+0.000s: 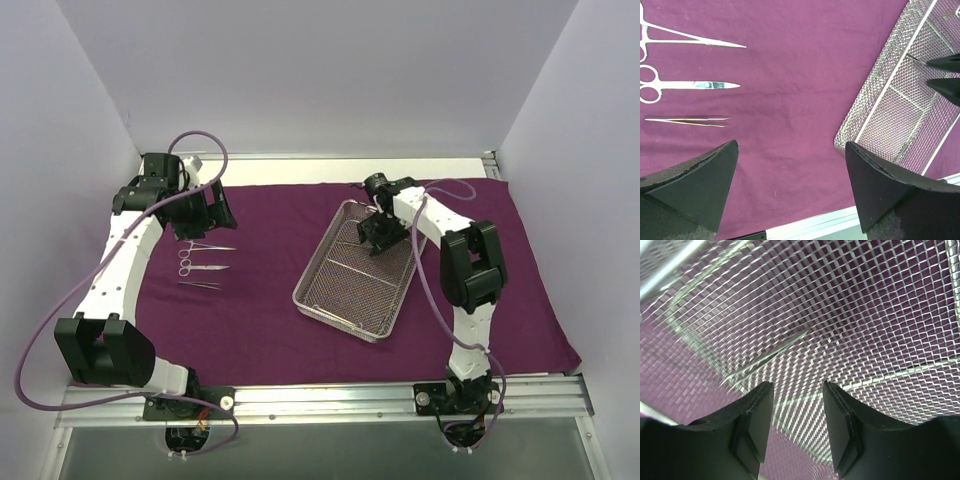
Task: Open and lay out the surgical kit
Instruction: Pick up the medical item from the container.
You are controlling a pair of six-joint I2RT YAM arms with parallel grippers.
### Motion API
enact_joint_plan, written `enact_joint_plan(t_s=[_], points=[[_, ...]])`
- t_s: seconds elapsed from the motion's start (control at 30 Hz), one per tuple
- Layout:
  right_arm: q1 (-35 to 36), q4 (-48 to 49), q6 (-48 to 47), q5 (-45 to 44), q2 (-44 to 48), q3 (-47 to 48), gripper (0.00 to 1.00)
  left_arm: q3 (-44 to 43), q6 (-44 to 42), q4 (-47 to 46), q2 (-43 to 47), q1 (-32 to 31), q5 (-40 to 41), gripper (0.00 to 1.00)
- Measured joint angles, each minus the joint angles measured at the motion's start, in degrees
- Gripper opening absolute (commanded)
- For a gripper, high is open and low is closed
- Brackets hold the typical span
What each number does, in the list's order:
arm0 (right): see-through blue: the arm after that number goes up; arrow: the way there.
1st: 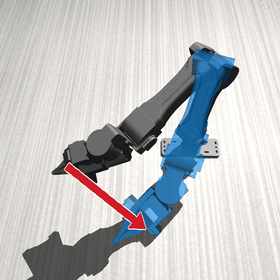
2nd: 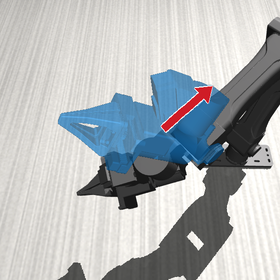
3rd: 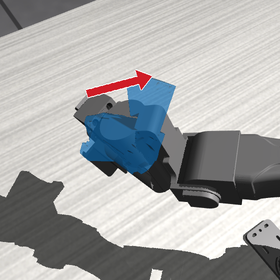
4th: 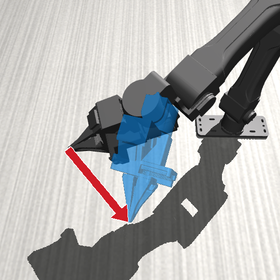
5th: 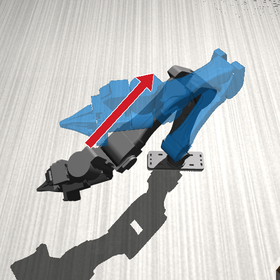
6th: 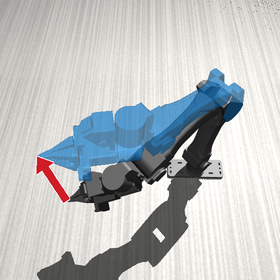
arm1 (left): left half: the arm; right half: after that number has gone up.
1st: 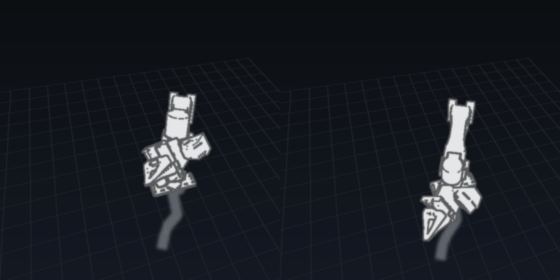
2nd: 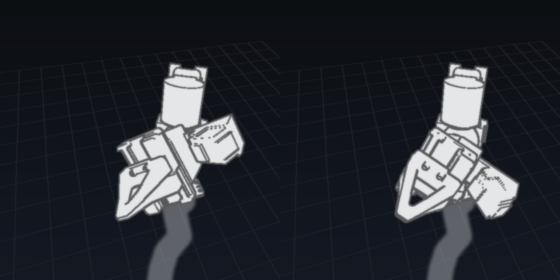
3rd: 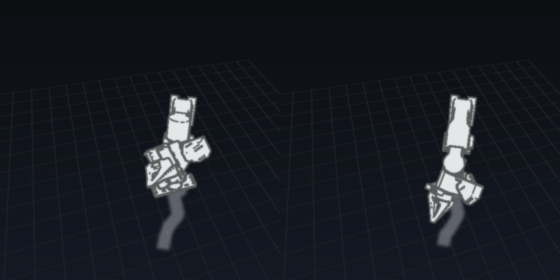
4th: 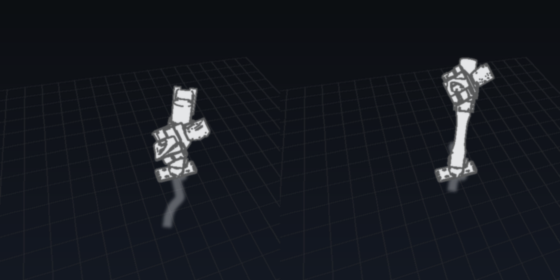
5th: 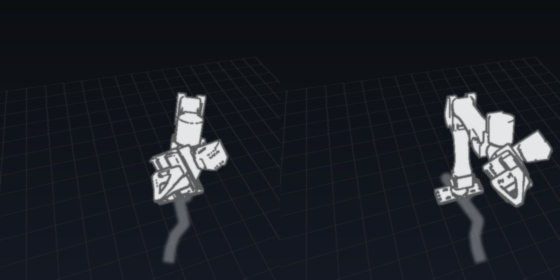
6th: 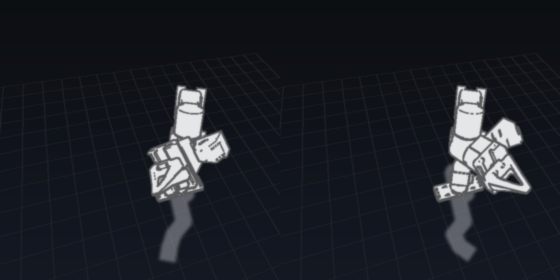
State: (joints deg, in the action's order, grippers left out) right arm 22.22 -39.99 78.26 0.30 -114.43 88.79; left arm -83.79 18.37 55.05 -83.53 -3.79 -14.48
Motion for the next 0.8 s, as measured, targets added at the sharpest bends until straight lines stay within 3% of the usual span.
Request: enact_joint_plan(t_s=[0.8], points=[[-1.66,1.40,5.62,-1.09,-7.41,4.11,0.39,-0.92,-0.09,-0.11,-1.33,-3.41,-2.23,0.97]])
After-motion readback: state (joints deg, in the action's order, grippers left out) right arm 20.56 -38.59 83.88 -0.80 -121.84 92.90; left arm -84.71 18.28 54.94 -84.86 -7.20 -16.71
